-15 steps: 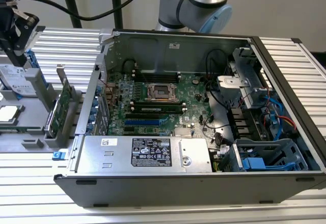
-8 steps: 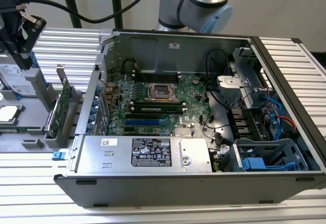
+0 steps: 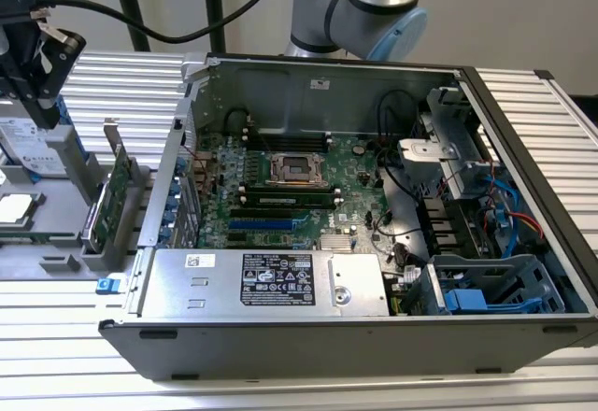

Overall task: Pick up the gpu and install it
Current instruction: 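Pick up the gpu and move the gpu toward the slot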

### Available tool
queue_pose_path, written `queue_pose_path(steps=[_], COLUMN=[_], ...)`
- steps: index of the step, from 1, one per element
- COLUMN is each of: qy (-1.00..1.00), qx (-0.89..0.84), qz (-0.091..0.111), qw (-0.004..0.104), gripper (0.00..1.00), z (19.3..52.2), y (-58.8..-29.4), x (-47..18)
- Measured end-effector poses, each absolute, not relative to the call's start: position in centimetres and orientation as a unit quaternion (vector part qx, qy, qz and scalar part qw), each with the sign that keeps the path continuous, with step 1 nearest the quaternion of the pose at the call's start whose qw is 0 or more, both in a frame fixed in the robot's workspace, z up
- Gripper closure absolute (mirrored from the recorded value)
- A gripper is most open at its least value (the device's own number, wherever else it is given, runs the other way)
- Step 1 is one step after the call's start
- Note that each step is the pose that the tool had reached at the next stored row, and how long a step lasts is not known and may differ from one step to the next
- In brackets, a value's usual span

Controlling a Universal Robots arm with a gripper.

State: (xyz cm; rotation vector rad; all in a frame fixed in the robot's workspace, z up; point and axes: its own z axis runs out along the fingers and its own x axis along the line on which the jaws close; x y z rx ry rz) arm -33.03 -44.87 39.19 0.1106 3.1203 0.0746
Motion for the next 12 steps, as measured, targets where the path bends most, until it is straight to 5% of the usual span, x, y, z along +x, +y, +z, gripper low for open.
queue_pose_path(steps=[7, 8, 12], qy=[0.999, 0.999, 0.999], qx=[0.035, 0.035, 0.035], qz=[0.024, 0.024, 0.024], qw=[0.009, 0.009, 0.009], gripper=[1.00, 0.00, 0.00], z=[39.19, 39.18, 39.19], y=[-44.90, -44.90, -44.91], x=[-33.02, -33.01, -33.00])
